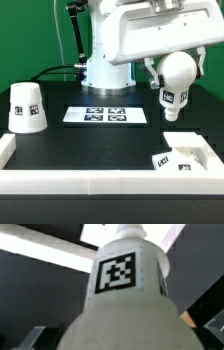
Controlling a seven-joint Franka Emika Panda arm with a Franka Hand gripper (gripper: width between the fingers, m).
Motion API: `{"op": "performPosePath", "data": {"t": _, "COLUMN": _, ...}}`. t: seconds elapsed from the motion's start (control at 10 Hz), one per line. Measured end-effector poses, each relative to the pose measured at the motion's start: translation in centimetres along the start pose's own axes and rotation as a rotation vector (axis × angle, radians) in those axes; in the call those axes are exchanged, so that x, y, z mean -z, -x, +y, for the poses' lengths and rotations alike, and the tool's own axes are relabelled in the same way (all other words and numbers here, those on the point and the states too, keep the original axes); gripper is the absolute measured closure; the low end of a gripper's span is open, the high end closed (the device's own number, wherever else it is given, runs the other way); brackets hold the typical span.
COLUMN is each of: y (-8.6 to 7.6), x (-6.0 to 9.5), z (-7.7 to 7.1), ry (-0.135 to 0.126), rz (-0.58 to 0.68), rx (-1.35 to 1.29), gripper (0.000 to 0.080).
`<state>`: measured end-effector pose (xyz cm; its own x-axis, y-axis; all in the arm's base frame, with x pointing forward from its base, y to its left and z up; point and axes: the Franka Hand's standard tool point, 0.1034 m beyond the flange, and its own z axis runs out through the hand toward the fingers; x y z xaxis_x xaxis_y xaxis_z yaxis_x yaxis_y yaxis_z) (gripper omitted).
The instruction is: Assemble lamp
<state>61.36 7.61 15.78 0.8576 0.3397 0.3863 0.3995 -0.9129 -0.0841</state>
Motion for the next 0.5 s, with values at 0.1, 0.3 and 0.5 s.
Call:
{"op": "performPosePath", "data": {"t": 0.1, "y": 0.06, "x": -0.06, "z": 0.06, "ry": 0.003, "rz": 0.001, "rx": -0.002, "gripper": 0.0223}}
{"op": "performPosePath", "data": {"t": 0.3, "y": 0.62, "x": -0.37, "z": 0.36, "ry": 0.018, "rz": 0.009, "rx": 0.0, "gripper": 0.0223}}
{"op": "performPosePath", "data": {"t": 0.5, "y": 0.29, "x": -0.5, "z": 0.1, "ry": 0.019, "rz": 0.018, "rx": -0.016, "gripper": 0.0223}}
